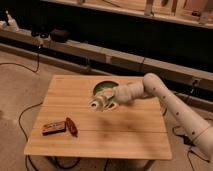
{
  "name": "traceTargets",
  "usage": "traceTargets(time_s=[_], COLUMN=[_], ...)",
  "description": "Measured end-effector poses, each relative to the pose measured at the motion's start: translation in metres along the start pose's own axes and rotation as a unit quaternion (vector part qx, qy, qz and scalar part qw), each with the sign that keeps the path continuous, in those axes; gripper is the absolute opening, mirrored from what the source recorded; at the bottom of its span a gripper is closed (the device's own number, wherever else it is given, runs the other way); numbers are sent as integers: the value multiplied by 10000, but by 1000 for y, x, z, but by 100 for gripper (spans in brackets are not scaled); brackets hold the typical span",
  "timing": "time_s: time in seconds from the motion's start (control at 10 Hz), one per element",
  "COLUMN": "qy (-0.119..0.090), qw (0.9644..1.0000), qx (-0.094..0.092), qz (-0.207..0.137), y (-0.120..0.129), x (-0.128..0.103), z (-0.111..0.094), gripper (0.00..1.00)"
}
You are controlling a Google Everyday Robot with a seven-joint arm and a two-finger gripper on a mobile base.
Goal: Stand the bottle upright
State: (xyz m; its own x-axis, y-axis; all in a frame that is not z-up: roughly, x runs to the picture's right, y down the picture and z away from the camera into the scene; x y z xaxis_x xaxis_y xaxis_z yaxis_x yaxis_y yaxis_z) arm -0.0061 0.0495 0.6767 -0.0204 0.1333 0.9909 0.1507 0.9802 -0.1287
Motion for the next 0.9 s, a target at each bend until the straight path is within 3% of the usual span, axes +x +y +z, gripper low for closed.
traceTargets(time_s=[0.1,0.2,0.3,0.6,0.9], qy=[-317,-627,-747,-769,-625], qw=[9985,9940,9917,9912,9859], qx=[417,835,977,999,1384], qz=[164,319,376,394,702], y=[-11,-21,-25,-26,-20], x=[-9,-19,-22,-22,-5], z=[-8,-20,-24,-23,-41], gripper=[44,44,44,44,44])
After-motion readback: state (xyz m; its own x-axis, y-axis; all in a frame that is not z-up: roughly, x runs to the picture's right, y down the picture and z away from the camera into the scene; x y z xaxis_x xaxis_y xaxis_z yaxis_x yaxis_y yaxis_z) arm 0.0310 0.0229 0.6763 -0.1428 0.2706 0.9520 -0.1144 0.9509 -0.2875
